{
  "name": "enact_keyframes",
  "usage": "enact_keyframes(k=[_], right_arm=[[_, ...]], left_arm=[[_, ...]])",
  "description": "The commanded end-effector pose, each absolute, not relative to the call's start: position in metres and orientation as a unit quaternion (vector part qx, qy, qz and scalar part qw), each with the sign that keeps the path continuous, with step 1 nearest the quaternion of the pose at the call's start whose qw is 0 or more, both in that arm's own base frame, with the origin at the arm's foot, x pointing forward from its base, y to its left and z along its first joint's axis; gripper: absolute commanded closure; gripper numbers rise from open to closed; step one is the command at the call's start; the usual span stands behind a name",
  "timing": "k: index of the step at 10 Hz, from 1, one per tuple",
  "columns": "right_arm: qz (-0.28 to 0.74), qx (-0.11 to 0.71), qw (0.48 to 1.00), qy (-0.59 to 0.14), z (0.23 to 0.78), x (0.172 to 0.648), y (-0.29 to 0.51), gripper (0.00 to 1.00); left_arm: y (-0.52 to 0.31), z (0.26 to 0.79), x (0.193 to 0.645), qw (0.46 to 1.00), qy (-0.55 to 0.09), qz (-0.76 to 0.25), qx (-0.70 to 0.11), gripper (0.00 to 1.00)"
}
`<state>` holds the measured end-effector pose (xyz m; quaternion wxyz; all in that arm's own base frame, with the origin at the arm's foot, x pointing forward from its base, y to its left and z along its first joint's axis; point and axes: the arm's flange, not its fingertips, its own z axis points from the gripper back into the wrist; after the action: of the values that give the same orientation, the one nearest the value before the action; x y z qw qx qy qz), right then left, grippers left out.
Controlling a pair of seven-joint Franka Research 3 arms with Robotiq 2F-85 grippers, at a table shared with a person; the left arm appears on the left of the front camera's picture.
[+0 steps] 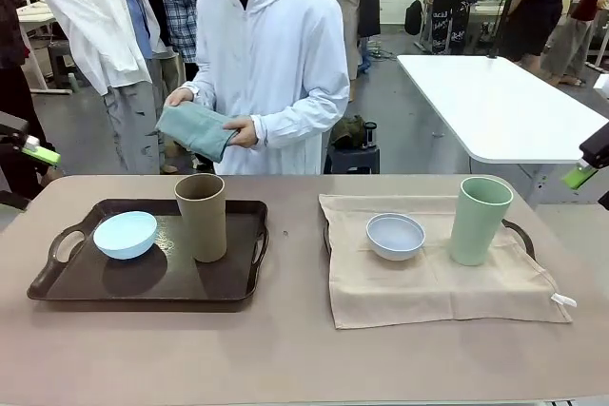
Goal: Set up a tray with a mat and arrange the tableware.
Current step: Pick up the Picnic Bowl and Reusable plastic cup from the Handle tray in front of the human's position and hold them in the air.
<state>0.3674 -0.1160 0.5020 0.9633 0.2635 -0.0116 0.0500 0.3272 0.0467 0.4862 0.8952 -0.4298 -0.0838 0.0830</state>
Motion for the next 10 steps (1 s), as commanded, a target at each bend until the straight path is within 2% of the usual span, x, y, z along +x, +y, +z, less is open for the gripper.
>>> enact_keyframes(k=[1,2,3,7,10], right_arm=[[0.043,0.301,0.953,-0.007,0.498,0.371,-0.124,0.0],[0.037,0.301,0.953,-0.007,0.493,0.373,-0.13,0.0],[0.038,0.307,0.951,-0.001,0.489,0.37,-0.128,0.0],[0.088,0.362,0.928,-0.001,0.49,0.367,-0.137,0.0],[0.075,0.406,0.911,-0.007,0.486,0.36,-0.176,0.0]], left_arm=[[0.055,0.452,0.304,0.879,-0.081,0.1,-0.459,0.0],[0.054,0.443,0.311,0.897,-0.1,0.098,-0.42,0.0],[0.062,0.479,0.326,0.888,-0.084,0.098,-0.442,0.0],[0.064,0.473,0.329,0.892,-0.082,0.1,-0.433,0.0],[0.097,0.447,0.336,0.852,-0.02,0.122,-0.509,0.0]])
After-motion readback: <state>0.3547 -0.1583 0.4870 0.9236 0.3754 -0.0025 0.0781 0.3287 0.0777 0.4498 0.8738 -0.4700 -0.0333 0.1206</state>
